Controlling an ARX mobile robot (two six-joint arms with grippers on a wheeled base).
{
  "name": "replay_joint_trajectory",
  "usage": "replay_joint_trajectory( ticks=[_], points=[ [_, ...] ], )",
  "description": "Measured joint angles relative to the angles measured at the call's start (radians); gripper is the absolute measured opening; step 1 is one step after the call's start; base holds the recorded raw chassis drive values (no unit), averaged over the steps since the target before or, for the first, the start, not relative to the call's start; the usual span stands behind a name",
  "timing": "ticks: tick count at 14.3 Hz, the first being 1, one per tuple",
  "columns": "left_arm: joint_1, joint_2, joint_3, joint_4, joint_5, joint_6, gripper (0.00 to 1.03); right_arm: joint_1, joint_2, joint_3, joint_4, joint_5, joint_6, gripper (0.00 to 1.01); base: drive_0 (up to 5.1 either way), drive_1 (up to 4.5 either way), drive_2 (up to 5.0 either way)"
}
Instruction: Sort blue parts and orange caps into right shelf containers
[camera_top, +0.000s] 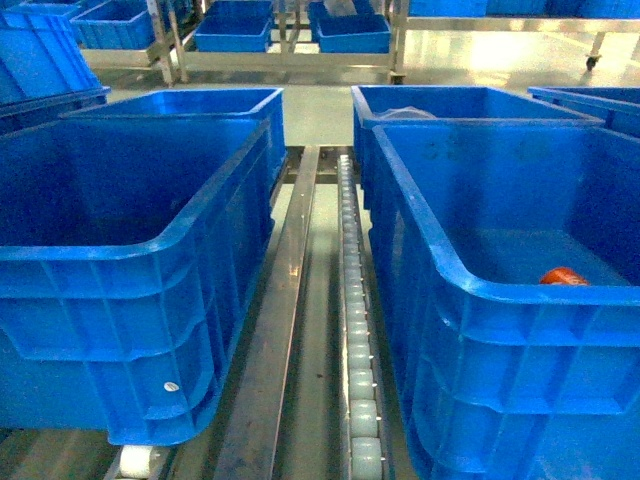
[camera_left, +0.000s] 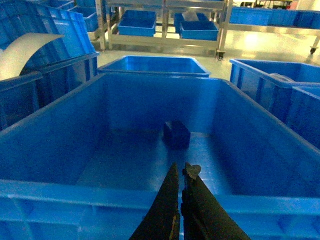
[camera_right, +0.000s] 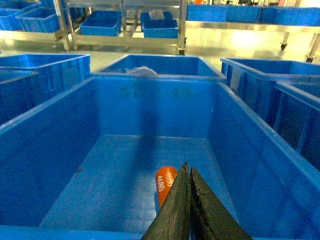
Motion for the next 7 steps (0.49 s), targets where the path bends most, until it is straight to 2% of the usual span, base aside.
replay_joint_trajectory(
  ticks=[7],
  points=[
    [0.000, -0.404, -0.077, -0.317, 0.001, 0.001, 0.02, 0.000, -0.408, -0.082, -0.308, 0.000, 0.000, 0.01, 0.0, 0.00, 0.0]
  ],
)
